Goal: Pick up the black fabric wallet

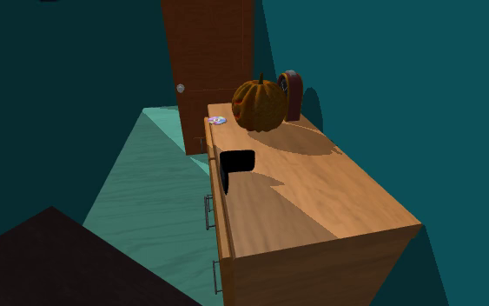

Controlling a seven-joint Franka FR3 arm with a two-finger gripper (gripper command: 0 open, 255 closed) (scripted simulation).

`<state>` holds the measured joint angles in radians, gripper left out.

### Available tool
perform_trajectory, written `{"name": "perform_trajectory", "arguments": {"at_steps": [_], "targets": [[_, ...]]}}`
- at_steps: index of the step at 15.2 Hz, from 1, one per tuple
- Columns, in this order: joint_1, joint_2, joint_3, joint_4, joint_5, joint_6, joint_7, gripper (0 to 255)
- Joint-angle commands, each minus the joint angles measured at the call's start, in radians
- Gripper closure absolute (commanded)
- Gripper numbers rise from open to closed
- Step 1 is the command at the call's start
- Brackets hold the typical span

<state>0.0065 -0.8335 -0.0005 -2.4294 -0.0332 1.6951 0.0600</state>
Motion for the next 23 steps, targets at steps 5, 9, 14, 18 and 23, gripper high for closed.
{"name": "perform_trajectory", "arguments": {"at_steps": [5, 9, 14, 18, 23], "targets": [[0.001, 0.114, 0.004, -0.028, 0.002, 0.134, 0.01, 0], [0.002, 0.247, 0.009, -0.033, 0.003, 0.262, 0.02, 0], [0.003, 0.431, 0.014, -0.007, 0.001, 0.41, 0.033, 0], [0.003, 0.588, 0.018, 0.039, -0.002, 0.512, 0.044, 0], [0.003, 0.789, 0.022, 0.126, -0.009, 0.614, 0.058, 0]]}}
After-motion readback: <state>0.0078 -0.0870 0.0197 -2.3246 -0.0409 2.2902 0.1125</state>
